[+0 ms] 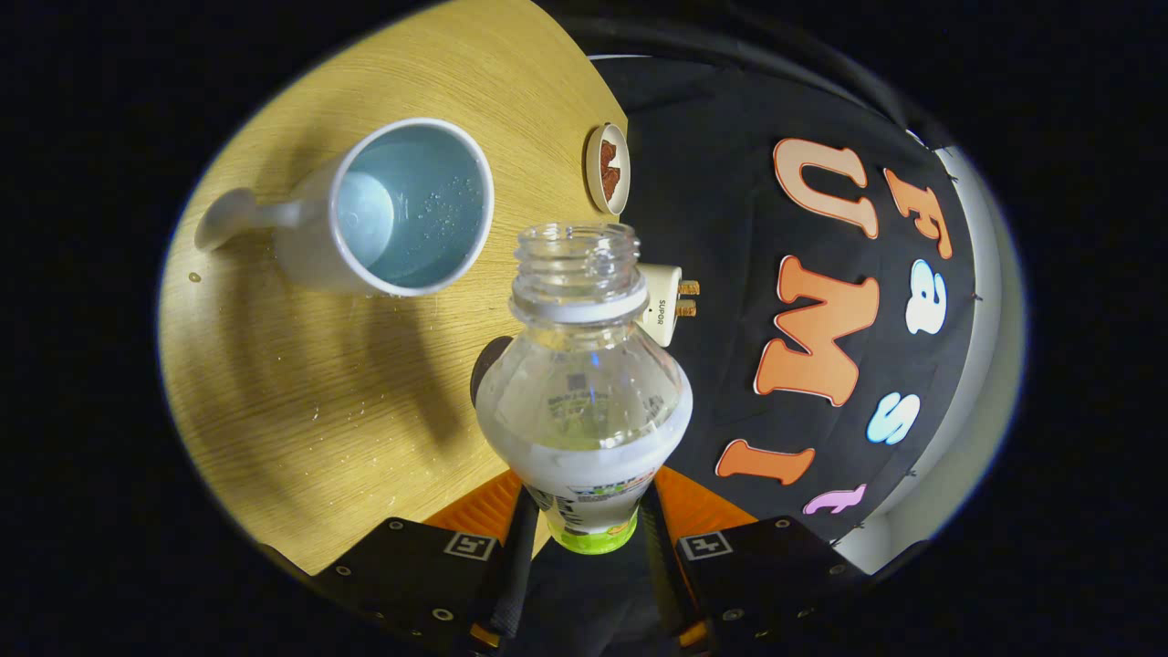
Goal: Take the bottle from table, then pour the juice into the cup, finally place the bottle on the coaster
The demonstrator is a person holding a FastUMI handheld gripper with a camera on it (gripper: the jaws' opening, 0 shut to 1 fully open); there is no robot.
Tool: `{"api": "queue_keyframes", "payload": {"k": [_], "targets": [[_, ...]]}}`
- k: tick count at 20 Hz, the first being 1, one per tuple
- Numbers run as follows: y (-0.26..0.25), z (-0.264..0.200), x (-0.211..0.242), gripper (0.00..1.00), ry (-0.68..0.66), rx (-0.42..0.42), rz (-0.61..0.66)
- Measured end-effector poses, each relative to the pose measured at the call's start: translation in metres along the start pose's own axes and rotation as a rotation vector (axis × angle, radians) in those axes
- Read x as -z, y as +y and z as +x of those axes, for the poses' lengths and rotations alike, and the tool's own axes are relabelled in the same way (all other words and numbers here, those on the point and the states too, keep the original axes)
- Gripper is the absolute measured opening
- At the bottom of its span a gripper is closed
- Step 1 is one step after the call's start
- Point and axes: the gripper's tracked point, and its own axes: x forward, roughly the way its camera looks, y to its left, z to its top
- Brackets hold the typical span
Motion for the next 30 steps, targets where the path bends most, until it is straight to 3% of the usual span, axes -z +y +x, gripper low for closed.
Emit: {"api": "queue_keyframes", "payload": {"k": [30], "targets": [[-0.017, 0.007, -0.003, 0.58, -0.011, 0.021, -0.181]]}}
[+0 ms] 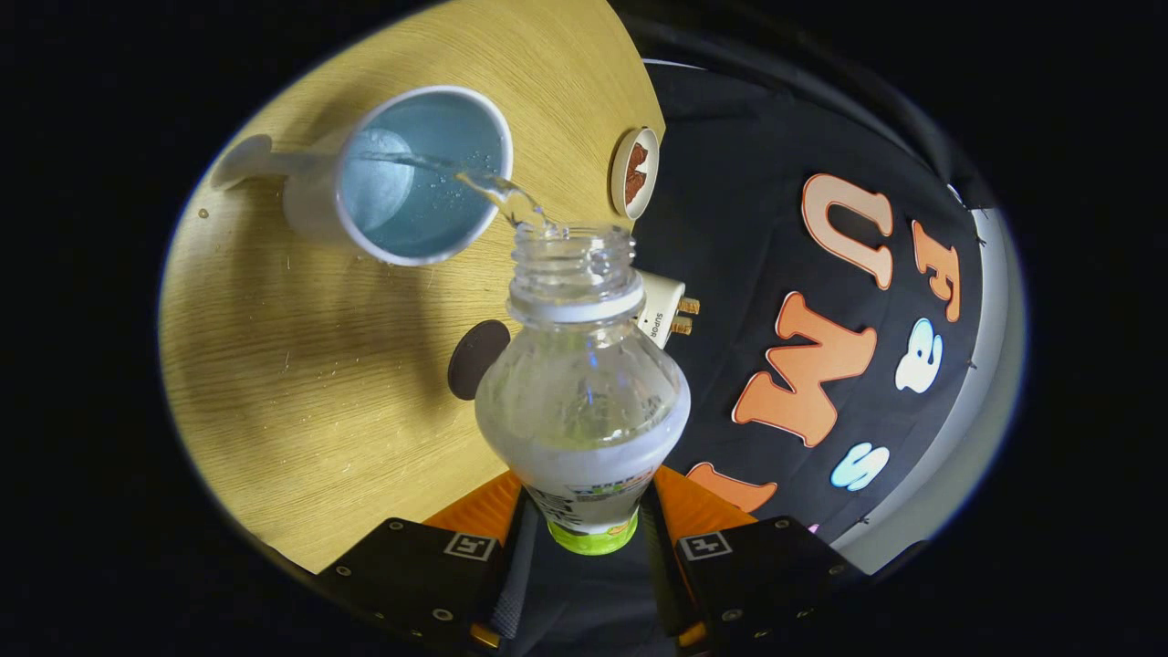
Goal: Take the bottle from table, then pour the juice into the cup, finally place the bottle on the coaster
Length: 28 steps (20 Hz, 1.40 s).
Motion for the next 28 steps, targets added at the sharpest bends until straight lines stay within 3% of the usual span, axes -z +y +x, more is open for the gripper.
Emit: {"api": "queue_keyframes", "payload": {"k": [28], "targets": [[-0.027, 0.011, -0.002, 0.58, -0.023, 0.036, -0.175]]}}
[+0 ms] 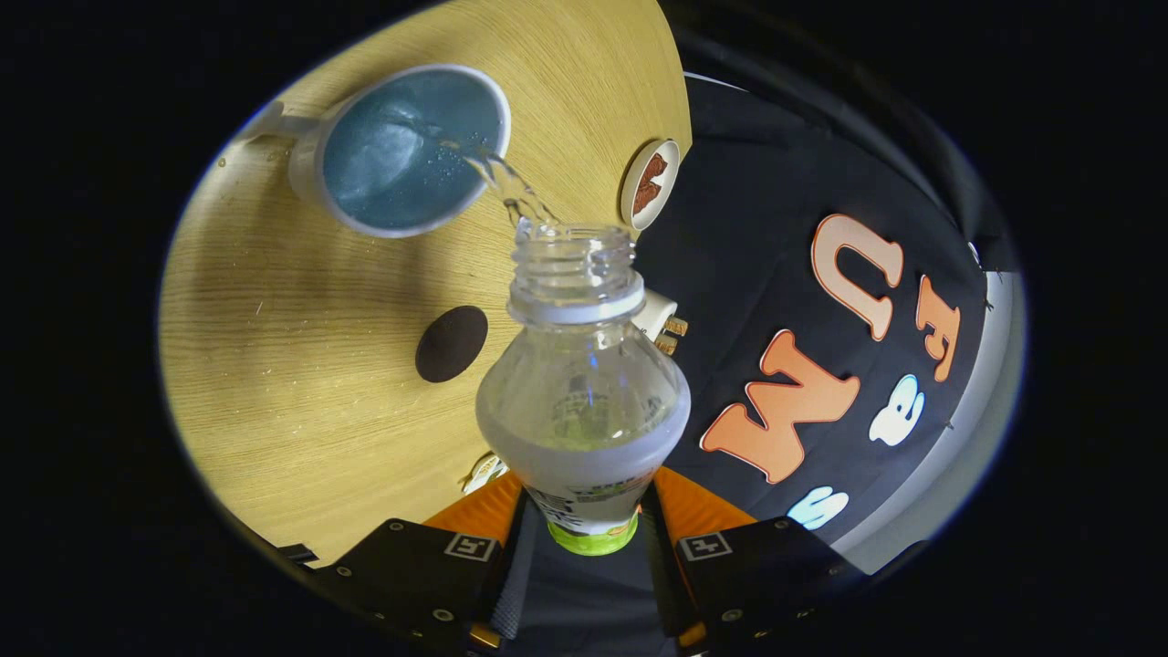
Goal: Take the bottle from table, then pour the juice into the cup, finally place the bottle on the coaster
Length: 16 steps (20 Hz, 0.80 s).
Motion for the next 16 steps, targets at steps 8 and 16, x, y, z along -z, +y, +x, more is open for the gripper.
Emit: {"api": "queue_keyframes", "payload": {"k": [8, 16], "targets": [[-0.020, -0.004, 0.005, 0.58, -0.002, 0.035, -0.050], [-0.035, -0.006, 0.001, 0.58, -0.013, 0.058, -0.095]]}}
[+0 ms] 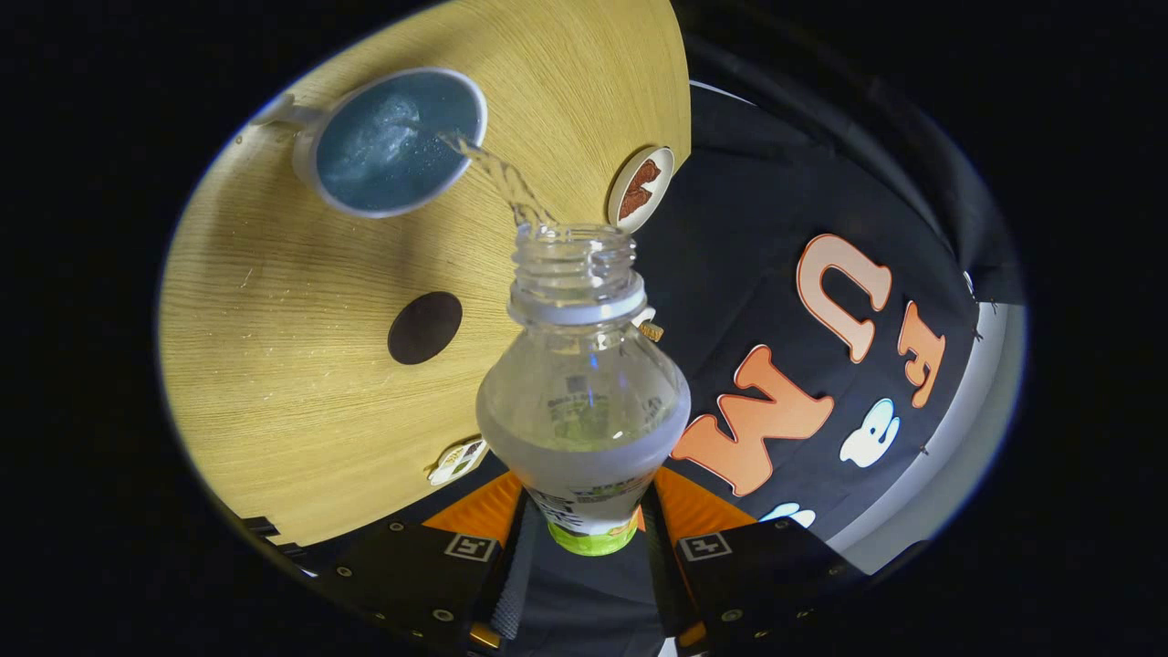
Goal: Take the bottle from table, then pour the juice into the cup, finally place the bottle on the coaster
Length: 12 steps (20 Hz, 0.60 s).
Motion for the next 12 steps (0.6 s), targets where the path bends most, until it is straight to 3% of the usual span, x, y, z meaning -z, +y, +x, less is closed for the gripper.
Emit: {"api": "queue_keyframes", "payload": {"k": [12], "targets": [[-0.0046, 0.0005, -0.0047, 0.58, -0.017, -0.002, -0.077]]}}
